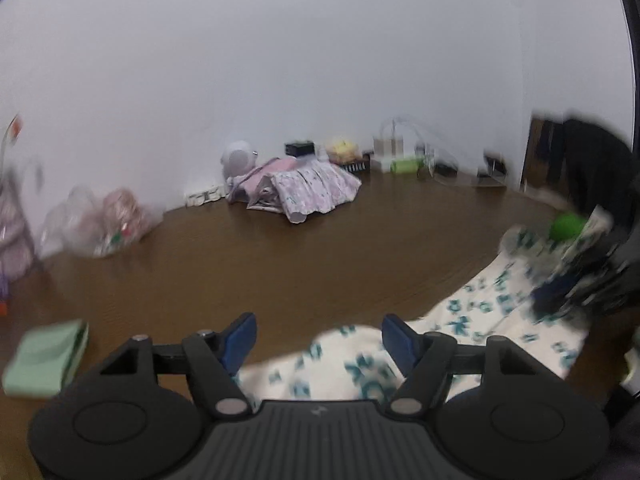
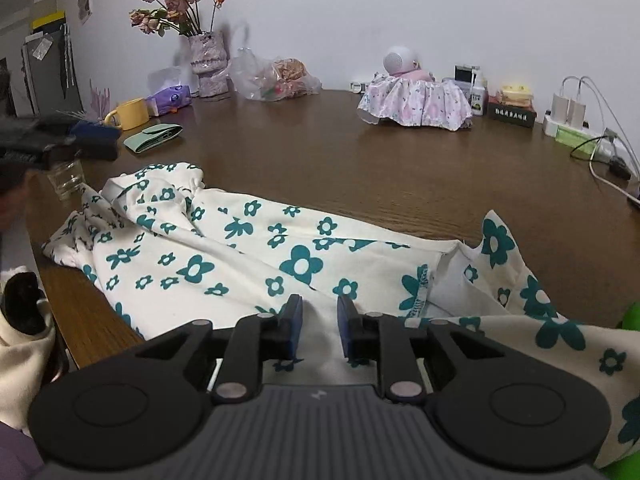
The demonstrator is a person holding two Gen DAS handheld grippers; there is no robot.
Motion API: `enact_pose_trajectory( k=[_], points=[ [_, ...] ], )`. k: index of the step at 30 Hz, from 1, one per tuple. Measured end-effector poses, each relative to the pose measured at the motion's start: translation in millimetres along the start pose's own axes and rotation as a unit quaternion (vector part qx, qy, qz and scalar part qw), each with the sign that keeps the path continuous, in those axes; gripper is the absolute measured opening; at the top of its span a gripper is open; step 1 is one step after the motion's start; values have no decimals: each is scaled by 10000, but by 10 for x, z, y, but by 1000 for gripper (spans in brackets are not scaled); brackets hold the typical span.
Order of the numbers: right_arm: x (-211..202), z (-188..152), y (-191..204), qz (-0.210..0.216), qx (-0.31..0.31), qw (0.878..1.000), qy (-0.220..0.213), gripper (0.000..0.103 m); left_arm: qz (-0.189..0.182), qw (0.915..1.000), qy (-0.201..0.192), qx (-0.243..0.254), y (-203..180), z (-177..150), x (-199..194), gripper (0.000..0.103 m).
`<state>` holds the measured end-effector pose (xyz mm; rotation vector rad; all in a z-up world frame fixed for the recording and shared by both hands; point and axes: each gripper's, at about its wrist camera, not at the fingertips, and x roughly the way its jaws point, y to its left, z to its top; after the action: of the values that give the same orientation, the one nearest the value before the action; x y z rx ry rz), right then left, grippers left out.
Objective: Fold clothes
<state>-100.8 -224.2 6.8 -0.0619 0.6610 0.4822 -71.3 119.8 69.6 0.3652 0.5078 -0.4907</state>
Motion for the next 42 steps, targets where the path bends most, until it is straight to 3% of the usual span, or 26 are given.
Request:
enact_pose_trajectory(
  k=[2,4,9,11,12,13,14,15,16,19,22,24,26,28,30,34,38,39,40,41,42],
  points=[
    [-99,64,-22,-96,-66,9994,-326,21,-51,9988,240,432,-60,49,208,68],
    [-159,147,-97,-279,12,9982,-530,27,-301,9972,491,471,-40,30,368,68],
    [129,246,-544,-590,1031,9929,49,30,-747,9930,761,505,28,-53,577,68],
    [253,255,-607,-403,1235,9914,179,29,-873,9919,867,302,103,-58,656,69],
    [286,258,-579,-421,1196,9917,196,20,-936,9912,920,192,142,-60,694,69],
    [313,259,-544,-457,1140,9922,205,9,-1009,9905,935,86,179,-56,708,60],
    [327,263,-498,-510,1035,9931,189,5,-1109,9896,910,0,196,-45,711,49],
    [313,267,-477,-543,1025,9932,106,5,-1145,9896,870,-92,215,-36,706,19],
    [294,272,-460,-571,1033,9930,11,4,-1162,9896,828,-187,236,-29,700,5],
    [200,259,-507,-571,1317,9888,-402,3,-852,9921,719,-572,321,5,686,5],
    [81,219,-612,-506,1705,9800,-889,4,-564,9893,824,-1067,427,20,723,6],
    [57,234,-594,-675,1461,9835,-827,7,-304,9896,870,-1100,430,30,716,8],
    [45,285,-541,-1029,989,9882,-551,15,-183,9909,836,-1040,431,41,677,17],
    [-63,400,-539,-1031,495,9921,-517,45,-316,9929,699,-909,433,54,602,39],
    [-179,521,-541,-1002,-2,9937,-503,48,-458,9945,564,-761,417,80,554,54],
    [111,805,-755,-669,-344,9963,411,51,-851,9924,673,-587,378,89,650,59],
    [524,1043,-1000,-322,-406,9889,1394,45,-1282,9830,952,-903,425,78,843,56],
    [581,1026,-992,-369,-442,9871,1492,42,-1280,9827,951,-942,426,83,851,45],
    [629,995,-972,-441,-481,9856,1562,33,-1268,9826,941,-973,424,90,855,20],
    [677,965,-951,-513,-521,9839,1633,24,-1255,9826,931,-1005,423,97,859,8],
    [725,934,-930,-585,-560,9821,1703,6,-1221,9835,900,-985,410,105,841,5]
  ],
)
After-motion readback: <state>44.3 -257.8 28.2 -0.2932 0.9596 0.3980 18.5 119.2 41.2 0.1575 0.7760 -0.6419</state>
